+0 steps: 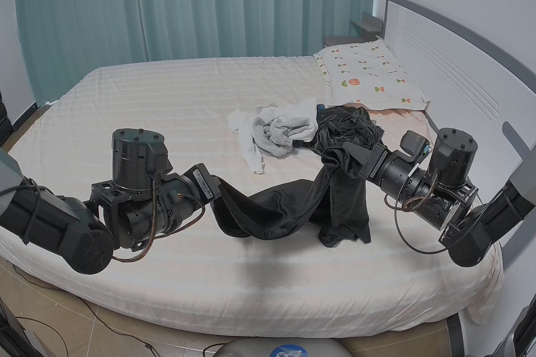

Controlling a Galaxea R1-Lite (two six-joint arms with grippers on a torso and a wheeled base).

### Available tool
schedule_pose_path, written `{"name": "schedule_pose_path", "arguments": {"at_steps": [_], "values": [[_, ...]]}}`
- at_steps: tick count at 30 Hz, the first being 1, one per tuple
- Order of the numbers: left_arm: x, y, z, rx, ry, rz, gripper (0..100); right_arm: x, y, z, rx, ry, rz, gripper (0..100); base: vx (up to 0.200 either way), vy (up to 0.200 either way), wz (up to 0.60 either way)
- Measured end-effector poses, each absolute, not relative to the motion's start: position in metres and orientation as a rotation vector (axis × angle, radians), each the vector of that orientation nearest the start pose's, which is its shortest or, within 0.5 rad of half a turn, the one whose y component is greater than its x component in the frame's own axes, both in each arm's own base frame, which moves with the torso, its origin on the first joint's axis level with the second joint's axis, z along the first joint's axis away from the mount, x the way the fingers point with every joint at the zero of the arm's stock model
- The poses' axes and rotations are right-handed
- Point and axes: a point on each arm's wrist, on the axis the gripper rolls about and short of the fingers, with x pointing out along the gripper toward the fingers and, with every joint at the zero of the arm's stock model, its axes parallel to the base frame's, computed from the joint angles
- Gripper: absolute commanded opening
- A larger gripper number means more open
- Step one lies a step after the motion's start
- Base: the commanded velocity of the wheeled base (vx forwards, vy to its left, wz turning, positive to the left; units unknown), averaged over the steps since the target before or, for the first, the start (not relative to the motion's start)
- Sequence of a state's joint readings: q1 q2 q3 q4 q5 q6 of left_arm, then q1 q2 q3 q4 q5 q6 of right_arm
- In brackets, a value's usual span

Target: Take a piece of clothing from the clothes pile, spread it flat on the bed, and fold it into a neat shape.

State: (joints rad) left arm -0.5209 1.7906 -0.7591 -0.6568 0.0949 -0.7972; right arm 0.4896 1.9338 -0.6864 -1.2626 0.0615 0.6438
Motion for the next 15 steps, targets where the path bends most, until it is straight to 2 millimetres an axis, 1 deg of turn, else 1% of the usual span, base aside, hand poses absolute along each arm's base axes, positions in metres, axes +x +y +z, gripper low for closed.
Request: {"name": "schedule_pose_path", "arguments": {"at_steps": [4,11,15], "values": [[0.2716,-0.159,0.1424,-0.635,0.498,-0.242,0,0.2962,0.1594,0.1392,0.629,0.167,0.535,0,0.0,0.0,0.0],[0.2694,-0.1608,0.14,-0.619,0.507,-0.251,0,0.2962,0.1596,0.1386,0.629,0.17,0.535,0,0.0,0.2,0.0],[0.2722,-0.1586,0.1417,-0.625,0.499,-0.245,0,0.296,0.159,0.1406,0.63,0.162,0.537,0,0.0,0.2,0.0]]}}
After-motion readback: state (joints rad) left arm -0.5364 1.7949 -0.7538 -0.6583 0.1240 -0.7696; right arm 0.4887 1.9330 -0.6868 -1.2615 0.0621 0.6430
